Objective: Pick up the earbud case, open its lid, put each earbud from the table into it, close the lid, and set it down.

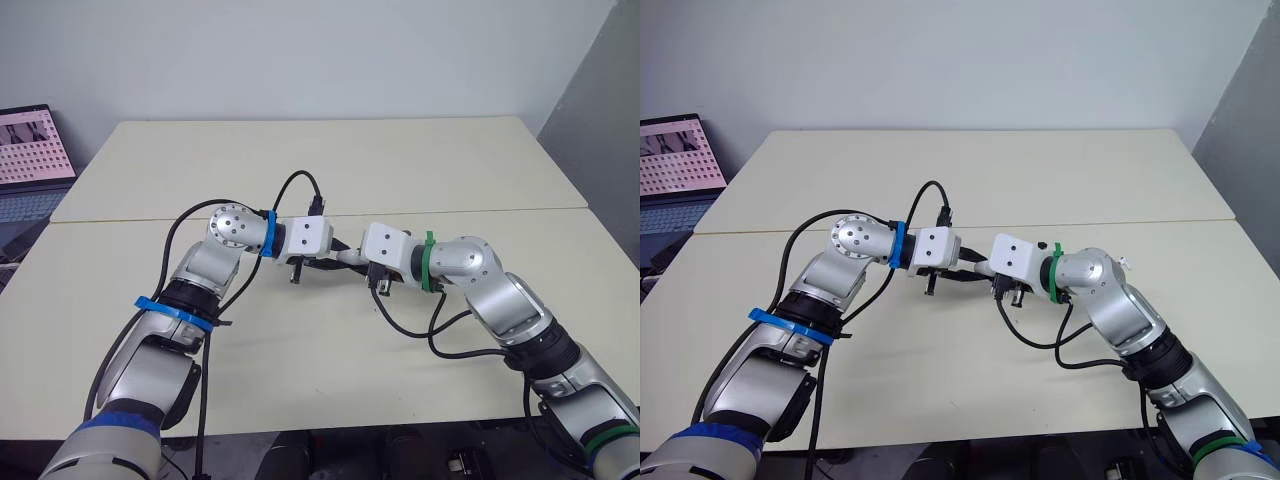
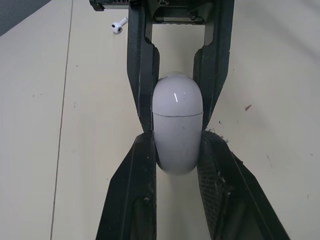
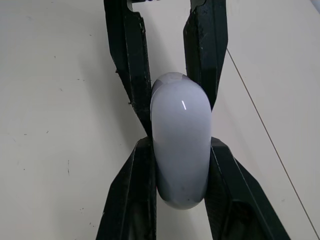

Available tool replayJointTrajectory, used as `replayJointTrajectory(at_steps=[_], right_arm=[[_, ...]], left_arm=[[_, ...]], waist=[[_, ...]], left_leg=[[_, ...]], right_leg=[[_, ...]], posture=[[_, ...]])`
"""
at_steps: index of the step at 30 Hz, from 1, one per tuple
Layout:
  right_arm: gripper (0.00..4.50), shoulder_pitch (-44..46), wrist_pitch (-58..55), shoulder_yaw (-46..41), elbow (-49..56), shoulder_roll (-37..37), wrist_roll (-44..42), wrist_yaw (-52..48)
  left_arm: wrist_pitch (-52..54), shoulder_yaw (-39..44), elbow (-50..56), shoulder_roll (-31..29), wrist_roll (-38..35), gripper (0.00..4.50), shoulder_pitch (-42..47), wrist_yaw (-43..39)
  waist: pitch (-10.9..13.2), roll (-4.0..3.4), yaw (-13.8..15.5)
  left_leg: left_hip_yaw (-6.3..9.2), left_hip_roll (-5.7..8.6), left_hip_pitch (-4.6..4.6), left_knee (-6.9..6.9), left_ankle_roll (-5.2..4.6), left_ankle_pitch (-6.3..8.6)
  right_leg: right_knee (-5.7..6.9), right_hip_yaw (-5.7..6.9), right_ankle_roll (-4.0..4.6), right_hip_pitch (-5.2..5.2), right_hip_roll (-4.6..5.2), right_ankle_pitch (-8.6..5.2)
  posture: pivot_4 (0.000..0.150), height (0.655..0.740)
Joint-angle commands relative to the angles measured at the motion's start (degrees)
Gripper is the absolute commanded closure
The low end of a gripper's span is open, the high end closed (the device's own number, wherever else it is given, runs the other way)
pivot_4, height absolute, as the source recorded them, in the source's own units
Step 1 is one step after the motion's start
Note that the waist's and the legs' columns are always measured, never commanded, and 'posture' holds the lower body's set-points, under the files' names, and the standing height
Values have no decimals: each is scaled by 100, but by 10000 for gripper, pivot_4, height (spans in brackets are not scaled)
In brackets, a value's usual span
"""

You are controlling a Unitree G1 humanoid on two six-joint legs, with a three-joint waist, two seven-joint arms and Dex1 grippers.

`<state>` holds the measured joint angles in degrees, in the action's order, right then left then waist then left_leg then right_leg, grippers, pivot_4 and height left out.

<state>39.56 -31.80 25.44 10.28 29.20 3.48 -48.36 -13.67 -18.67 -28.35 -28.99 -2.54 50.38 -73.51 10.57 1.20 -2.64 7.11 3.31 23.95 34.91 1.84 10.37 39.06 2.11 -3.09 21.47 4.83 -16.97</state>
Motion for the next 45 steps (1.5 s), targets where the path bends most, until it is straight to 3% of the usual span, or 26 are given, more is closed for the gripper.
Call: replayJointTrajectory(at_steps=[1,2,11,13,32,39,45], right_arm=[[36629,66,91,-251,205,-98,-115,25],[36629,20,77,-361,243,-85,-182,34],[5075,-724,-938,-1670,1270,-378,-1138,546],[493,-776,-1102,-1764,1380,-464,-1237,691],[493,-254,-1919,-2747,913,-679,-2247,1343],[493,-637,-1731,-2107,1429,-137,-2374,851],[493,-731,-1535,-1770,1247,-129,-2127,1031]], left_arm=[[333,232,291,78,-270,37550,52,-31],[489,282,321,70,-337,37550,22,-61],[2641,891,926,-3,-1246,37550,-341,-5],[2987,973,1145,-7,-1397,37550,-414,44],[3346,956,1720,6,-1457,37550,-802,149],[3314,976,1660,5,-1442,37550,-764,162],[3365,964,1776,-1,-1479,37550,-782,129]], waist=[[0,0,-5],[0,0,-6],[0,0,-12],[0,0,-13],[0,0,-1],[0,0,5],[0,0,0]], left_leg=[[0,0,0,0,0,0],[0,0,0,0,0,0],[5,-1,-2,2,0,0],[5,-3,-2,2,0,0],[0,0,-2,1,0,0],[-2,4,-1,1,-1,0],[-2,2,-2,1,-1,0]], right_leg=[[0,0,0,0,0,0],[1,0,0,0,0,0],[5,2,1,-3,1,1],[6,1,1,-2,0,1],[4,-2,6,-2,5,4],[0,-3,5,-3,8,3],[2,-3,5,-3,8,3]], posture=[[1500,7400],[1500,7400],[1500,7400],[1500,7400],[1500,7400],[1500,7400],[1500,7400]])
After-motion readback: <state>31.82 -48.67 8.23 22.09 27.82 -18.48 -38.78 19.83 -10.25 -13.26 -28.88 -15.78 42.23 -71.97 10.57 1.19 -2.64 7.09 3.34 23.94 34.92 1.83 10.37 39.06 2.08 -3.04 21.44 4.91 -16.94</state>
